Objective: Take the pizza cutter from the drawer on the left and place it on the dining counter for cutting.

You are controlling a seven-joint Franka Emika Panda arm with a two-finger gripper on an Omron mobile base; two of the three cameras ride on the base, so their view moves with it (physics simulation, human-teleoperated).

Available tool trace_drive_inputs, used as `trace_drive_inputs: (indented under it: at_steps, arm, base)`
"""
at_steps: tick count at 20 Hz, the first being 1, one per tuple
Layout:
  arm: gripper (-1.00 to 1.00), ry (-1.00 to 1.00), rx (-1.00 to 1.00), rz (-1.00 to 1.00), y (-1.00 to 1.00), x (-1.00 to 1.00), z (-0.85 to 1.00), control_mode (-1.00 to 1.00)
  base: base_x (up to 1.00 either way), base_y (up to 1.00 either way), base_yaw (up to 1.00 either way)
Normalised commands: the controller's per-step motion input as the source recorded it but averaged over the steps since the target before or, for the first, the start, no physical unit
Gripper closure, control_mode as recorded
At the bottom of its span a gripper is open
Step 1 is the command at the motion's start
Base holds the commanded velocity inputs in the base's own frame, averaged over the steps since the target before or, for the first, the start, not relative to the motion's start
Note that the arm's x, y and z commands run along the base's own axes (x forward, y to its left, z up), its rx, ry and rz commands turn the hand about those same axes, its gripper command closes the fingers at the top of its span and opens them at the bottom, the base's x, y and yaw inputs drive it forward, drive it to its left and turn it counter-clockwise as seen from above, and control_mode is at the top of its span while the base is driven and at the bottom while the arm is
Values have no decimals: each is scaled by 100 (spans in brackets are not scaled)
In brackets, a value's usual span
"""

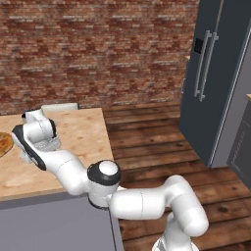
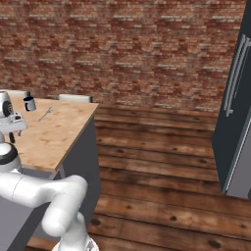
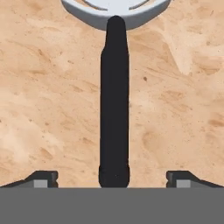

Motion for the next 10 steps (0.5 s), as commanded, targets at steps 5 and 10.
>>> trace_drive_inputs:
  at_steps: [5, 10]
  arm:
    - [-100, 0, 0, -7, -55, -32, 25, -100]
    - [-100, 0, 0, -7, -75, -47, 17, -100]
  base:
    - [0, 0, 0]
    - [0, 0, 0]
